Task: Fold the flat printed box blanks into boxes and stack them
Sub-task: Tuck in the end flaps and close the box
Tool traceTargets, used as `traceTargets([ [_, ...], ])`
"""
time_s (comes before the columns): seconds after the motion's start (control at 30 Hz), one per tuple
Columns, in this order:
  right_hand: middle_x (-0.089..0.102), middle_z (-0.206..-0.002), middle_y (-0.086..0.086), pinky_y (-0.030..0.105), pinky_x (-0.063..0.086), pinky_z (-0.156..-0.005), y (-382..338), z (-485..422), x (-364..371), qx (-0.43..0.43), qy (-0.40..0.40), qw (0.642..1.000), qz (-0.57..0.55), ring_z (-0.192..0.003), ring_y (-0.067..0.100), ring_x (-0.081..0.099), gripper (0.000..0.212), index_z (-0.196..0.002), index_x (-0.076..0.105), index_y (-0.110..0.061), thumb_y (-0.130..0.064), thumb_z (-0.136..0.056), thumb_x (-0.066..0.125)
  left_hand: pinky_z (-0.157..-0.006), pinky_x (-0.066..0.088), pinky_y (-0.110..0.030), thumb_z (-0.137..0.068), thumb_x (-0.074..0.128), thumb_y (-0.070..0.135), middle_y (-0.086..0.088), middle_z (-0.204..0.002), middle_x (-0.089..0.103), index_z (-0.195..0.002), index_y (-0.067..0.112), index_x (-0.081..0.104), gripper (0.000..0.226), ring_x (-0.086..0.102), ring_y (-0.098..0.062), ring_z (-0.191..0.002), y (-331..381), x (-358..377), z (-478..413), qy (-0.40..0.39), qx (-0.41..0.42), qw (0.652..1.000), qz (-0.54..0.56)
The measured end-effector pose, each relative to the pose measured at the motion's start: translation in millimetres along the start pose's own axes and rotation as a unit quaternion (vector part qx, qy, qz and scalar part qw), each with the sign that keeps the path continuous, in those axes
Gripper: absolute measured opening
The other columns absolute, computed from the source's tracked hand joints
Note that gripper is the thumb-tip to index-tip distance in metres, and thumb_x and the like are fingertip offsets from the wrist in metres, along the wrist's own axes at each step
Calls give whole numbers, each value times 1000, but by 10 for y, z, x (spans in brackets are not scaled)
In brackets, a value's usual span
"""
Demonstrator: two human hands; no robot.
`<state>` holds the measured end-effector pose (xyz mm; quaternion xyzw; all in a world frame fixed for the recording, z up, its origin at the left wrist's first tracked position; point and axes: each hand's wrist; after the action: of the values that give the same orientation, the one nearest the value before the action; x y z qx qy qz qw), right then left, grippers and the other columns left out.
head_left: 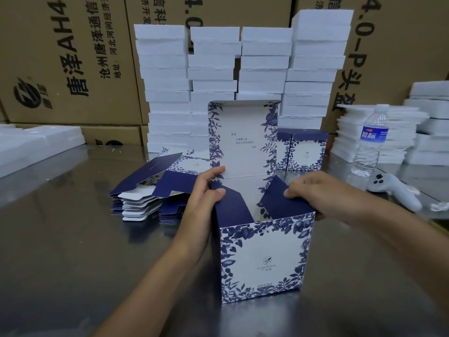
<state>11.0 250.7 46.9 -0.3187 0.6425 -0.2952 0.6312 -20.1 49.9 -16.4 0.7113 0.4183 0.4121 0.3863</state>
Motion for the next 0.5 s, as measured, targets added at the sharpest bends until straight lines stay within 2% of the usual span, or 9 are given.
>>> traceTargets([
  [0.1,29,-48,1,18,18,-39,-9,-11,-2,18,11,1000,7,-38,13,22,36,-54,41,-20,-18,-88,53,-79,51,-30,-87,48,13,3,-111,62,-111,35,60,35,62,-17,-92,9,24,4,-2,5,1000,-5],
  [0.2,39,-62,8,24,23,-46,-35,-68,32,46,34,998,4,-53,18,32,19,-70,48,-18,-24,-87,53,-96,43,-41,-72,49,24,0,-124,57,-105,39,61,39,55,-23,-110,22,42,15,3,10,1000,-22],
  [0.3,50,-75,11,26,31,-53,-45,-125,85,73,52,995,-55,-68,21,44,8,-81,53,-17,-22,-87,53,-90,45,-38,-70,50,24,1,-117,59,-102,39,62,38,57,-24,-105,15,37,18,1,10,1000,-22],
  [0.43,41,-67,12,26,26,-51,1,-166,96,40,48,995,-73,-53,19,36,17,-70,46,-16,-14,-87,50,-96,42,-44,-70,50,23,-3,-123,57,-102,37,62,37,55,-30,-111,18,29,24,1,14,1000,-22],
  [0.5,37,-60,8,24,24,-48,7,-177,78,26,41,998,-48,-48,16,32,20,-68,44,-16,-14,-87,49,-92,43,-42,-69,50,23,-2,-121,58,-100,38,63,37,55,-28,-106,21,28,22,1,11,1000,-21],
])
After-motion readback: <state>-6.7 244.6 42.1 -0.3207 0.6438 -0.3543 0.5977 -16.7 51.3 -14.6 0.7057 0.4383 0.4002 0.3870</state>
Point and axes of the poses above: each hand's wrist, its own z-axis away from the middle knuckle, its own x-axis out of the palm, y = z × x
